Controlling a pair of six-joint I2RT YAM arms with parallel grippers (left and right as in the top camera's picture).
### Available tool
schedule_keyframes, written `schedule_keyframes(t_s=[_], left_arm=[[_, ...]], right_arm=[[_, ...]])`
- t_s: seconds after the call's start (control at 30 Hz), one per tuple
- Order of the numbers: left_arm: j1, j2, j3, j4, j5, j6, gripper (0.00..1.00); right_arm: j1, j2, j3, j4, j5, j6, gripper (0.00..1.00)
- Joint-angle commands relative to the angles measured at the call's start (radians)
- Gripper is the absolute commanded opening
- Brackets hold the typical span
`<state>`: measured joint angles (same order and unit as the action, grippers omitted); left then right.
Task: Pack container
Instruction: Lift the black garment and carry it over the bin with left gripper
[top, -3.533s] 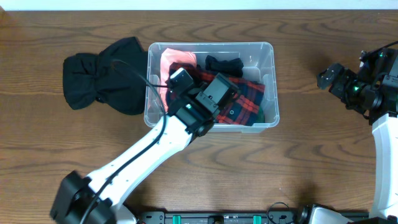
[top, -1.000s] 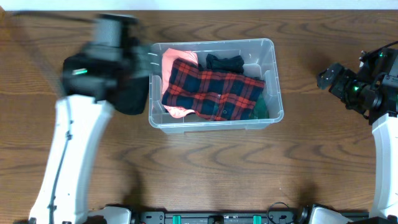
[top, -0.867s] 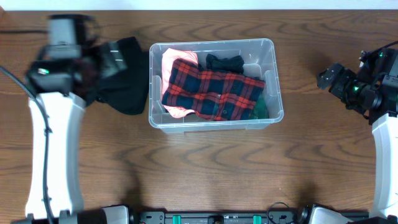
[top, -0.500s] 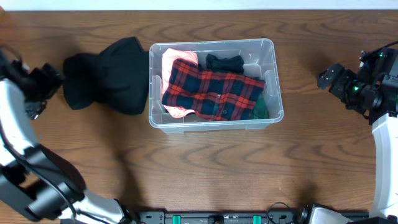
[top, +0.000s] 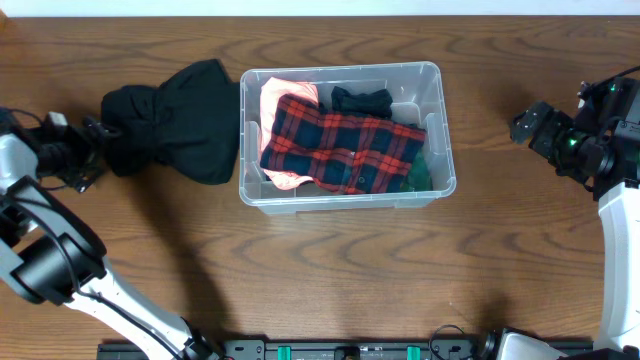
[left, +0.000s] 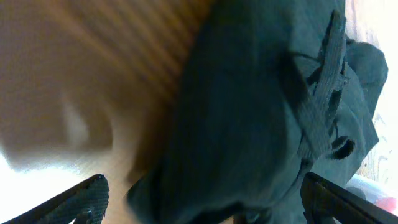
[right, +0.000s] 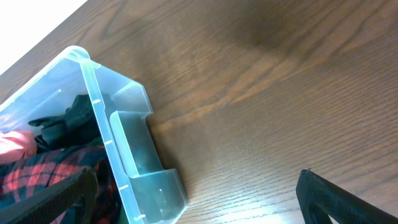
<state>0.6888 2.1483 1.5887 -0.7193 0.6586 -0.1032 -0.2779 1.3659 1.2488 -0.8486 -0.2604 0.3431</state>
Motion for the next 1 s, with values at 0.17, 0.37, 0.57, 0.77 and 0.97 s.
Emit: schedule_keyframes(t_s=[0.17,0.37,0.57,0.77,0.97], left_arm=[[-0.093,0.023,-0.005,0.028,-0.128,0.024,0.67],[-0.099,0.001,-0.003,-0.015,-0.117,0.020,0.20],[-0.105,-0.164,0.031,-0.142,-0.116,0.021,0.06],[-0.151,-0.513,0.034,-0.246,-0.049,0.008,0.06],[-0.295,-0.841,0.040,-0.262,-0.046,-0.103,0.06]], right_arm=[[-0.010,0.002,0.002,-0.002,0.002,-0.019,0.99],[-0.010,0.002,0.002,-0.001,0.002,-0.019,0.99],[-0.010,0.002,0.002,-0.001,0.002,-0.019,0.99],[-0.010,0.002,0.002,-0.002,0.002,-0.019,0.99],[-0.010,0.002,0.002,-0.002,0.002,-0.019,0.99]])
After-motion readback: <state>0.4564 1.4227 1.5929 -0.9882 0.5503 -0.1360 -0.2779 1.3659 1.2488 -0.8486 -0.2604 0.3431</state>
